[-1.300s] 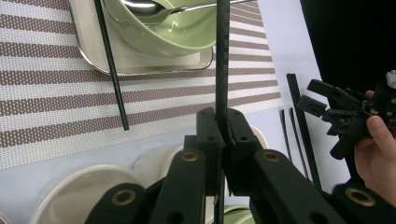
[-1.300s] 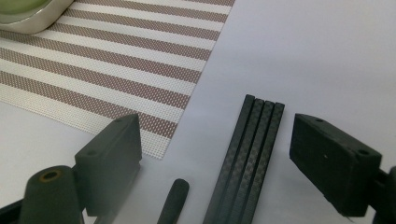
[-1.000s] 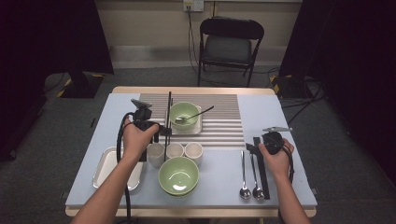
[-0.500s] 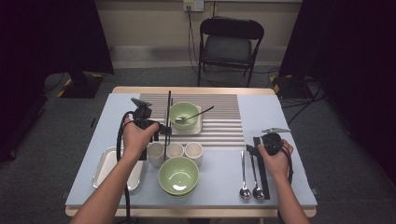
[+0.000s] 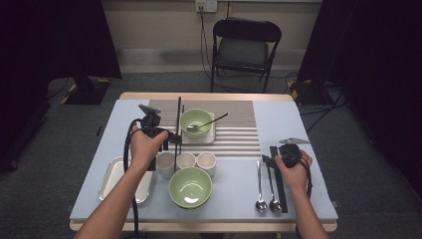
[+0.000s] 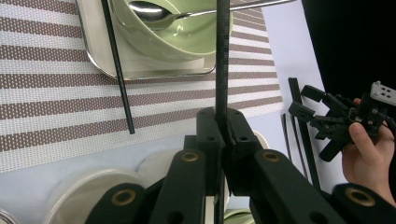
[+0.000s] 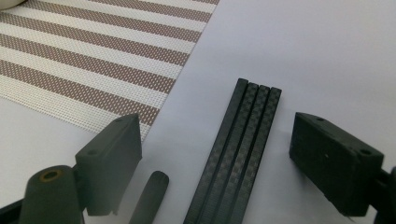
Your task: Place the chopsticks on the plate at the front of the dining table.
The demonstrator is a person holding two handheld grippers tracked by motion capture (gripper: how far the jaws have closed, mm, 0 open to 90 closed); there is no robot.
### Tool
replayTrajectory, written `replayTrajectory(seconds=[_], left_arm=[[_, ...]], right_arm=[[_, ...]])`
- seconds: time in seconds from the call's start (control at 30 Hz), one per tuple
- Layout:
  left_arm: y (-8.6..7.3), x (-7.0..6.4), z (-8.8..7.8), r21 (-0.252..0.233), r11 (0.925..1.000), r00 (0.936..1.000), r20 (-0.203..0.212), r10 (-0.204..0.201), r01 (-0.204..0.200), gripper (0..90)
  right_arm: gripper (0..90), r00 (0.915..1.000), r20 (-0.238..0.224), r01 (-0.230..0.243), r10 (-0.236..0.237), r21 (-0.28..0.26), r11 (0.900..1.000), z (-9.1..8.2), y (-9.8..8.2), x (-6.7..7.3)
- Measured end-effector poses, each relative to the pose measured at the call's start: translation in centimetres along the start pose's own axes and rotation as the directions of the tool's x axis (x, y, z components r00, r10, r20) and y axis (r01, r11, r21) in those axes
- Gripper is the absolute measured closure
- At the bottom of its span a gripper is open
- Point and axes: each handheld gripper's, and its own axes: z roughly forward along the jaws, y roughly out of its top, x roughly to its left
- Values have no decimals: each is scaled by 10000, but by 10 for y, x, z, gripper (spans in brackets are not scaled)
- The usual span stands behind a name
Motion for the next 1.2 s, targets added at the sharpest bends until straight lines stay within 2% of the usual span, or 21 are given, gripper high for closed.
replayTrajectory(seconds=[0.13, 0.23, 0.37, 0.5, 0.9, 1.2], left_arm=[[1, 1, 1, -27, 9999, 9999, 122, -101, 102, 863], [2, 3, 0, -46, 9999, 9999, 17, -102, 102, 864], [3, 4, 0, -57, 9998, 9998, 74, -199, 200, 863], [5, 4, 0, -70, 9996, 9995, 135, -270, 271, 864], [9, 10, 4, -41, 9993, 9993, 21, -384, 384, 864], [12, 13, 4, -135, 9985, 9985, 100, -537, 538, 864]], right_arm=[[156, 9999, 102, 127, -126, -136, 9998, 0, -2, 1], [153, 9998, 132, 161, -159, -109, 9998, 1, -2, 2], [154, 9997, 163, 185, -184, -61, 9998, 1, -2, 3], [152, 9984, 381, 429, -429, 28, 9991, 2, -3, 6], [152, 9983, 388, 443, -442, -18, 9990, 2, -3, 6], [152, 9984, 373, 428, -426, -36, 9991, 2, -3, 6]])
